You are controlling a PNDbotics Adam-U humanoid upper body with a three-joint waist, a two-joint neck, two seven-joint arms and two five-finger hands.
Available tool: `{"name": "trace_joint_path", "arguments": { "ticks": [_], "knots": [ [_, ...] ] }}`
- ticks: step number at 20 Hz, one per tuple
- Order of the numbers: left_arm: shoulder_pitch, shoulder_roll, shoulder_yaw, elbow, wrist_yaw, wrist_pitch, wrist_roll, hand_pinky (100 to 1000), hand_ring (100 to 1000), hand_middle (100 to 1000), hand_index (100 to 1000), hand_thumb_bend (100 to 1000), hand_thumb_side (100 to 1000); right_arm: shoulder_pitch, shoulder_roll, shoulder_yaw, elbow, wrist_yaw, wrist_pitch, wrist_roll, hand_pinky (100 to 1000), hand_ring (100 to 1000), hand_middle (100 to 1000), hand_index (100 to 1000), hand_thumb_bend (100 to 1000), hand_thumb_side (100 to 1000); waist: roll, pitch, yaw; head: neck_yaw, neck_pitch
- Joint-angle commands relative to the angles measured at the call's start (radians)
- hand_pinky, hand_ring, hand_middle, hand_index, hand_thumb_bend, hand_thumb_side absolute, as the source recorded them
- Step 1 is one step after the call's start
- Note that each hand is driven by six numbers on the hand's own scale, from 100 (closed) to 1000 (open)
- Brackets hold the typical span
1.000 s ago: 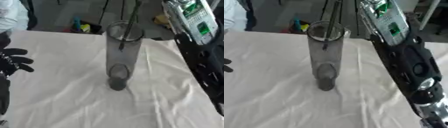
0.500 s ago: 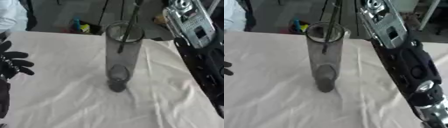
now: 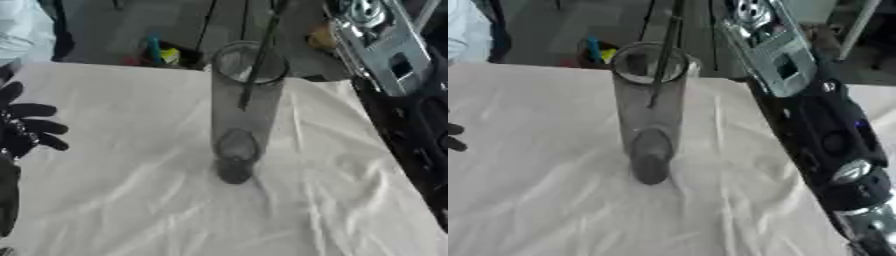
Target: Arrange flowers into the vase.
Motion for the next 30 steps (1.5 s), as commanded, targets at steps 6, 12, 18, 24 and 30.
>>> {"name": "trace_joint_path", "arguments": {
  "ticks": [6, 12, 18, 24, 30],
  "knots": [
    [-0.011, 0.004, -0.008, -0.018, -0.004, 0.001, -0.003, 496, 598, 649, 922, 100, 1000, -0.007, -0.035, -0.011, 0.009, 0.044, -0.001, 0.044, 252, 270, 118, 322, 100, 835, -0.006, -0.002, 0.000, 0.003, -0.012],
    [-0.011, 0.003, -0.009, -0.018, -0.003, 0.001, -0.005, 496, 598, 649, 922, 100, 1000, 0.000, -0.044, -0.006, 0.014, 0.070, 0.015, 0.083, 281, 300, 149, 342, 100, 856, -0.005, -0.001, -0.002, 0.005, -0.011],
    [-0.010, 0.004, -0.009, -0.018, -0.003, 0.001, -0.006, 496, 598, 649, 922, 100, 1000, 0.010, -0.061, 0.000, 0.014, 0.133, 0.021, 0.169, 342, 350, 207, 389, 100, 888, -0.006, -0.001, -0.005, 0.009, -0.010],
    [-0.009, 0.004, -0.009, -0.018, -0.002, 0.002, -0.007, 497, 599, 649, 920, 100, 1000, 0.019, -0.081, -0.005, 0.000, 0.196, 0.009, 0.240, 385, 397, 273, 436, 100, 881, -0.005, -0.002, -0.008, 0.014, -0.010],
    [-0.008, 0.004, -0.011, -0.018, -0.001, 0.003, -0.010, 497, 599, 650, 920, 100, 1000, 0.020, -0.094, -0.003, -0.003, 0.273, 0.000, 0.319, 428, 446, 325, 467, 100, 870, -0.004, -0.003, -0.009, 0.017, -0.010]
  ]
}}
